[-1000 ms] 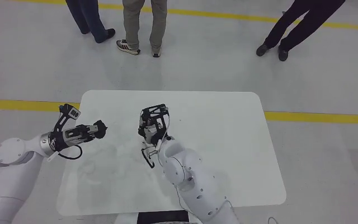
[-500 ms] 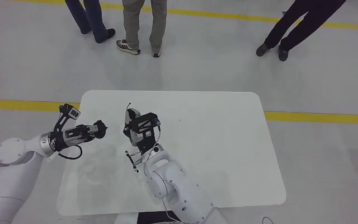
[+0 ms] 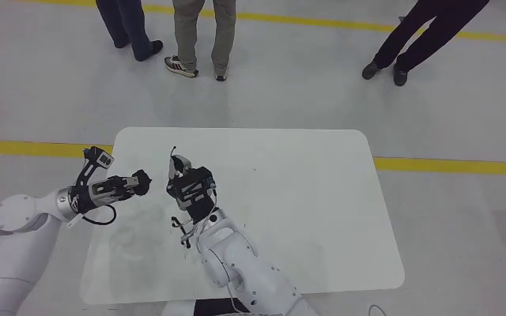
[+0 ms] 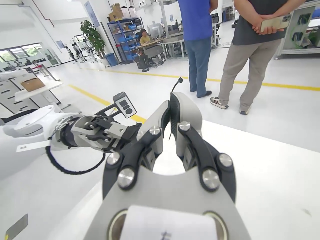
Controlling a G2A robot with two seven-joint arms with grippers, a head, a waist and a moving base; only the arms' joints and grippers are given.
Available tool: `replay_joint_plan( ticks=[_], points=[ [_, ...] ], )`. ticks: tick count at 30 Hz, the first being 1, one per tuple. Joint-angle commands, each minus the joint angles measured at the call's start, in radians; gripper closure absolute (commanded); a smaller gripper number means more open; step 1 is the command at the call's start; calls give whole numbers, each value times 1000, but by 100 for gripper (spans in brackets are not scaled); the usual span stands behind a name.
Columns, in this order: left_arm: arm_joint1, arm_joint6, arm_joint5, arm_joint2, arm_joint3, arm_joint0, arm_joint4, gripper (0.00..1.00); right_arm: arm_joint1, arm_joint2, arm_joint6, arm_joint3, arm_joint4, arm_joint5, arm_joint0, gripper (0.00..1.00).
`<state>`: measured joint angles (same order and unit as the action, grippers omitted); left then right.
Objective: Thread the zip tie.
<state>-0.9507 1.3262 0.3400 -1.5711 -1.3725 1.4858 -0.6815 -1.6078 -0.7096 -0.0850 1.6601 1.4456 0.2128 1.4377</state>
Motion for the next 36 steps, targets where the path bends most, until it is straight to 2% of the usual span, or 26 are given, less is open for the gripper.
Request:
replay_joint_plan(
  ticks=[1, 10, 19, 24, 36],
  points=[
    [0, 0, 0, 0, 0, 0, 0, 100, -2, 14, -2, -11, -2, -3, -12, 100],
    [0, 0, 0, 0, 0, 0, 0, 100, -11, 70, 1, -64, -5, 12, -57, 100],
    [0, 0, 0, 0, 0, 0, 0, 100, -11, 70, -4, -58, 11, 23, -59, 100],
    [0, 0, 0, 0, 0, 0, 0, 100, -9, 63, -9, -54, 17, 8, -52, 100],
    [0, 0, 0, 0, 0, 0, 0, 100, -16, 79, -38, -88, 17, -3, -65, 100]
  ],
)
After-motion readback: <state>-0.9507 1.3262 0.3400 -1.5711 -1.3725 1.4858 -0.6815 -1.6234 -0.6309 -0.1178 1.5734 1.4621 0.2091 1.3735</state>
